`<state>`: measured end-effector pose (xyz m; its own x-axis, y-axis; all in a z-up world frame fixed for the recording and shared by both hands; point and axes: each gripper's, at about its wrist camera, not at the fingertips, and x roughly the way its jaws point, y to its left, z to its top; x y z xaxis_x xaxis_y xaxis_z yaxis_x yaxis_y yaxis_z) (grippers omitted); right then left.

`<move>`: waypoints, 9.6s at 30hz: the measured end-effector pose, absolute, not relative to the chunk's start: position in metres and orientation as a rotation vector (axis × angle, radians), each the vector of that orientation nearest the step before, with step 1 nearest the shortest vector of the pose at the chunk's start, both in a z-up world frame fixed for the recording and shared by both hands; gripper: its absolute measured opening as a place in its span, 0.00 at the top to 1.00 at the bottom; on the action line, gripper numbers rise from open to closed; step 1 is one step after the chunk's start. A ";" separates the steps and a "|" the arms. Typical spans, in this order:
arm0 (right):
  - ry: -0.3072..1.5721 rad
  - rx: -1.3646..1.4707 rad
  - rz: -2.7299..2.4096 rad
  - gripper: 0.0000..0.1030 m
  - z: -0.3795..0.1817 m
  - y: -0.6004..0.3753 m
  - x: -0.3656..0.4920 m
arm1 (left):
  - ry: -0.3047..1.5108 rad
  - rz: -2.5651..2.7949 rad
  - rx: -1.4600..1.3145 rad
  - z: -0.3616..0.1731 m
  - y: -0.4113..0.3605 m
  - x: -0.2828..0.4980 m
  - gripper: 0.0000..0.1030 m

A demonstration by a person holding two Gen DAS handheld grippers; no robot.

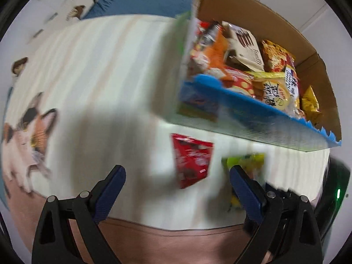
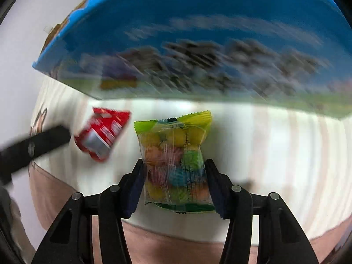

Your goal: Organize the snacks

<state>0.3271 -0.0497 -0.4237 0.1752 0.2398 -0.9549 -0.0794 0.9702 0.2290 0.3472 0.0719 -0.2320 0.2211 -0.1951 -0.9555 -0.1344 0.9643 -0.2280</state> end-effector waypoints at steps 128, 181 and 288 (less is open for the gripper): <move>1.188 0.260 0.166 0.51 -0.266 -0.146 0.495 | 1.401 -0.222 -0.206 -0.146 -0.029 0.557 0.65; 1.246 0.125 0.041 0.02 -0.288 -0.145 0.495 | 1.316 -0.117 -0.109 -0.138 -0.016 0.519 0.09; 0.974 0.063 -0.059 0.00 -0.174 -0.156 0.311 | 1.070 0.001 0.011 -0.052 -0.021 0.339 0.01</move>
